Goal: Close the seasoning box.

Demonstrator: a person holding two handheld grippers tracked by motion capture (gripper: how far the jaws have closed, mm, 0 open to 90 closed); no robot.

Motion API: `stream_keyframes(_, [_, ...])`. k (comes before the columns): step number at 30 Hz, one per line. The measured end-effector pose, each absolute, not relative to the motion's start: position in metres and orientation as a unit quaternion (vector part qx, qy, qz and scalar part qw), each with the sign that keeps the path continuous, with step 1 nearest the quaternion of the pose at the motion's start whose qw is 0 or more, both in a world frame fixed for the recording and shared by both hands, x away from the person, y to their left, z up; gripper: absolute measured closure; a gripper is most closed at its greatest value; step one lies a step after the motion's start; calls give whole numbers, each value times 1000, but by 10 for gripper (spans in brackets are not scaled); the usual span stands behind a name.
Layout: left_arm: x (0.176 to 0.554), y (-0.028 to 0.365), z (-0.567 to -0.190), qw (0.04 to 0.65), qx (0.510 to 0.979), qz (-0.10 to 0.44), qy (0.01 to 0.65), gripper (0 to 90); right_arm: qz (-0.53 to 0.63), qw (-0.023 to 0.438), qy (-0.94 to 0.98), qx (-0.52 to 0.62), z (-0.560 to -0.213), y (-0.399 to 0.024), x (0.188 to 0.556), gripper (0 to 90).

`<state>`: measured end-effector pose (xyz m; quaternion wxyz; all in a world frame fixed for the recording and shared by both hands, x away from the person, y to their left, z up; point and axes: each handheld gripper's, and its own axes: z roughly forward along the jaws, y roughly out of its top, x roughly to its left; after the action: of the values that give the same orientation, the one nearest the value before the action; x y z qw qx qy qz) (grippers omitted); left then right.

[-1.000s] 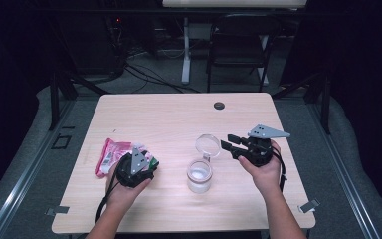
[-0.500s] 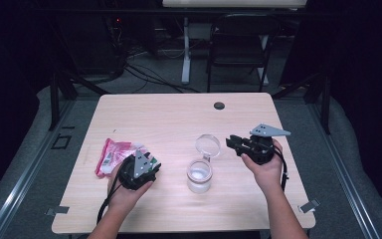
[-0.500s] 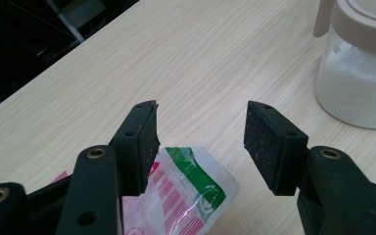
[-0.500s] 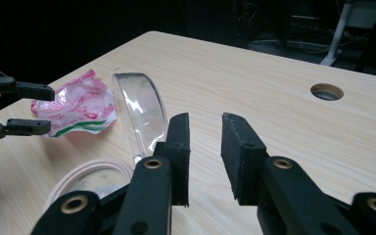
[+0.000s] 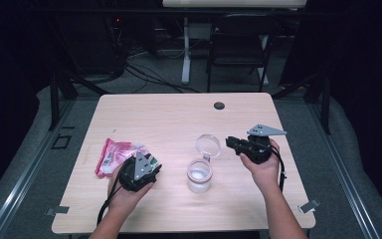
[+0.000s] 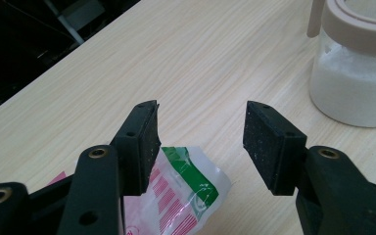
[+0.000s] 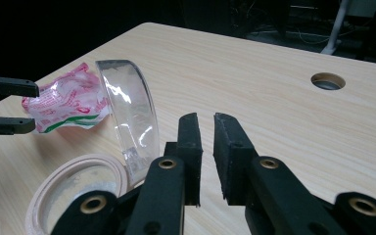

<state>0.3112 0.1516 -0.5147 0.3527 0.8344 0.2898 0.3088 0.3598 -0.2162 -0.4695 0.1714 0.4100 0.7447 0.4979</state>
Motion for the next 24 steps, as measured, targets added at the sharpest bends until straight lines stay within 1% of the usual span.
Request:
stream_keyframes(5, [310,152,-515,353,834,309,290,475,500,167,745,410,-472,-215,361,864])
stream_keyframes(8, [310,152,-515,352,835,307,291,497,499,160,747,410,-473,-215,363,899])
stream_keyframes(11, [309,153,-514,354,834,307,291,521,497,156,750,409,-474,-213,364,900])
stream_keyframes(18, [310,154,-513,362,832,298,296,540,494,155,754,405,-476,-208,365,900])
stream_keyframes(20, [310,152,-512,366,833,293,293,579,493,155,754,405,-476,-208,364,895])
stream_keyframes(24, [310,140,-507,358,843,298,270,685,494,153,756,401,-477,-205,364,887])
